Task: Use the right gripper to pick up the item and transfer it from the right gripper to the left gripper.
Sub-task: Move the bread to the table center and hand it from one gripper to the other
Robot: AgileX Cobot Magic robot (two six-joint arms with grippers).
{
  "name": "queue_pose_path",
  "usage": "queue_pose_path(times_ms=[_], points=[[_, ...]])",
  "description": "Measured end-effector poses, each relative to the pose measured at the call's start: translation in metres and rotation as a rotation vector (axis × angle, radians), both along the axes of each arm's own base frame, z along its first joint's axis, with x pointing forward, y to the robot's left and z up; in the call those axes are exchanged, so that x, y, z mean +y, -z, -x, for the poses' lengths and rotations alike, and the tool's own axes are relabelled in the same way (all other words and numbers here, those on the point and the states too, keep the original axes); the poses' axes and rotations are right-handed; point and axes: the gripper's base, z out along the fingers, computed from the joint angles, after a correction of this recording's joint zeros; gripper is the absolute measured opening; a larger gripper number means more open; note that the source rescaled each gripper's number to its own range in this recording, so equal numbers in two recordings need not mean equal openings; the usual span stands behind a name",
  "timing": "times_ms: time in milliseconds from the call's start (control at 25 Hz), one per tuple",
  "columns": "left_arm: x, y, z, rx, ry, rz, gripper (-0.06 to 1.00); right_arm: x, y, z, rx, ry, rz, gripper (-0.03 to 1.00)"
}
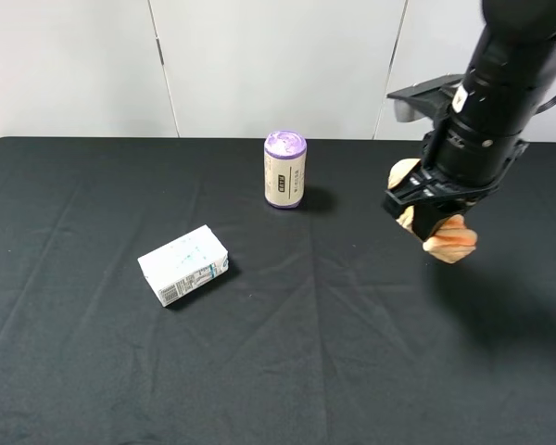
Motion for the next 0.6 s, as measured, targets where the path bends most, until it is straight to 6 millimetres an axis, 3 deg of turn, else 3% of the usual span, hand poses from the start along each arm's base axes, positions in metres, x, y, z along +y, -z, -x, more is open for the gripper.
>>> queue_pose_path(times_ms=[280,600], points=[[0.000,0.000,0.000,0.000,0.000,0.000,0.99,-0.009,-0.022,0.012,-0.013,-0.046,0.029,0.05],[0.000,0.000,0.000,0.000,0.000,0.000,0.99,-0.003,-0.055,0.000,-0.109,-0.078,-0.018,0.05]])
